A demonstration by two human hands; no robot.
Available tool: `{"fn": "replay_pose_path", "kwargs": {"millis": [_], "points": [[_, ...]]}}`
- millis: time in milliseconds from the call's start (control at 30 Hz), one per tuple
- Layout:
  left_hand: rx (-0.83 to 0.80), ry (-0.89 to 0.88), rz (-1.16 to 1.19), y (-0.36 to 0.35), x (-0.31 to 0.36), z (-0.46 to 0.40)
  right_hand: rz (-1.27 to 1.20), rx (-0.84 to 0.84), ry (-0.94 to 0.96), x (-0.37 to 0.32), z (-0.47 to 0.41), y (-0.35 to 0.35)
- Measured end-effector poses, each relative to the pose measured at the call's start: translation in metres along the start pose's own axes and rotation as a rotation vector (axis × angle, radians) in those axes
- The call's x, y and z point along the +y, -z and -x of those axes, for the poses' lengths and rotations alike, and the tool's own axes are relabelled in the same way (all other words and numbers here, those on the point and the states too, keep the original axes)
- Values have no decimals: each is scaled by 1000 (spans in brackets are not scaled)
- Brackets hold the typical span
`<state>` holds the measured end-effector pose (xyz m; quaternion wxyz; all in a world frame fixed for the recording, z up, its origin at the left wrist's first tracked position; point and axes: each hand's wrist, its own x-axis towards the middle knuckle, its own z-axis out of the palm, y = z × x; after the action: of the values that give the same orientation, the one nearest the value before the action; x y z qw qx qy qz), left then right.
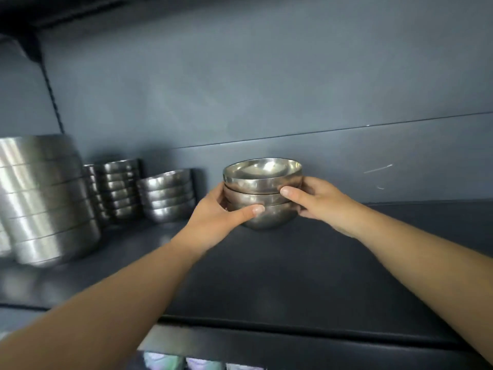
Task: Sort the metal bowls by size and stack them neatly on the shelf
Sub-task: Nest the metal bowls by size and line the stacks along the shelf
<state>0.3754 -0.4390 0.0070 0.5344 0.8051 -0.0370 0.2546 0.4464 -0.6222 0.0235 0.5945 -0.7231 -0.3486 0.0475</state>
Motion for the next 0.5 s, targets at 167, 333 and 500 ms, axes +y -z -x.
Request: {"fn": "replay_pose_path", "kwargs": {"millis": [167,333,500], "points": [[103,-13,-21,62,-22,7,16,-96,-6,-11,-34,-63],[191,-99,3,110,-19,-25,-97,-14,35,-43,-76,-98],[372,-182,-12,156,-21,-64,-190,16,109,-68,-135,-138]]}}
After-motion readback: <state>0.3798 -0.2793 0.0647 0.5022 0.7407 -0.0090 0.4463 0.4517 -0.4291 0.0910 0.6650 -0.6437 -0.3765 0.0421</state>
